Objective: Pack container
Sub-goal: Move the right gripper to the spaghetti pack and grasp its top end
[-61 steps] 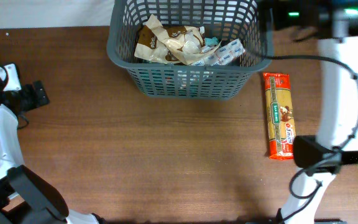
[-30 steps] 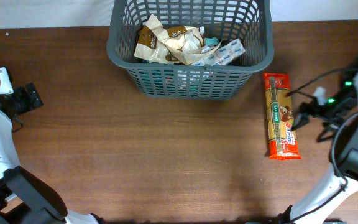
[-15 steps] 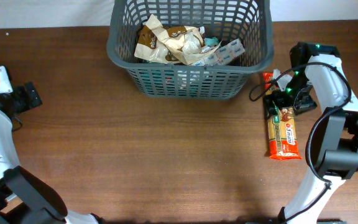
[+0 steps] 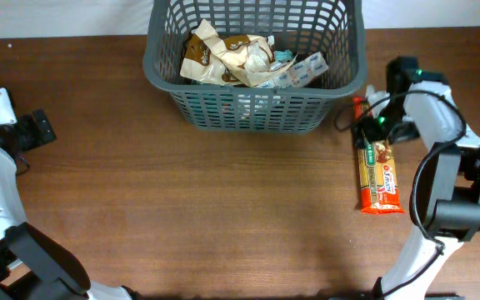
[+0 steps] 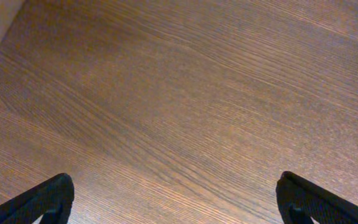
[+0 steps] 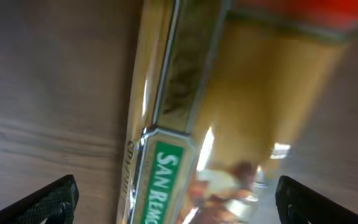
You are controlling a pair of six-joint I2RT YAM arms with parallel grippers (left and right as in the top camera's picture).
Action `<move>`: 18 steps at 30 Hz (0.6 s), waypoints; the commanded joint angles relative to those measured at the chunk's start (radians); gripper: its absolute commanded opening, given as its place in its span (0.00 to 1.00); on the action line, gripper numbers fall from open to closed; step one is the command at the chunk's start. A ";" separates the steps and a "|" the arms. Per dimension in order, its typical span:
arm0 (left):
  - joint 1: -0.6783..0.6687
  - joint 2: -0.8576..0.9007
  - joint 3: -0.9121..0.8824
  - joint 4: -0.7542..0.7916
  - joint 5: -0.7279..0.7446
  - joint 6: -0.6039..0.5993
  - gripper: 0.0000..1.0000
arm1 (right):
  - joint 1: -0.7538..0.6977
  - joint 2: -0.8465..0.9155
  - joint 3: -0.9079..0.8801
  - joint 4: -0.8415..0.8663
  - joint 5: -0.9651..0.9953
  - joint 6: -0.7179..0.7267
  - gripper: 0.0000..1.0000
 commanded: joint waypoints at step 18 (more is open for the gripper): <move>0.006 -0.009 -0.008 0.003 0.064 0.013 0.99 | 0.008 -0.019 -0.313 0.190 -0.053 0.042 0.99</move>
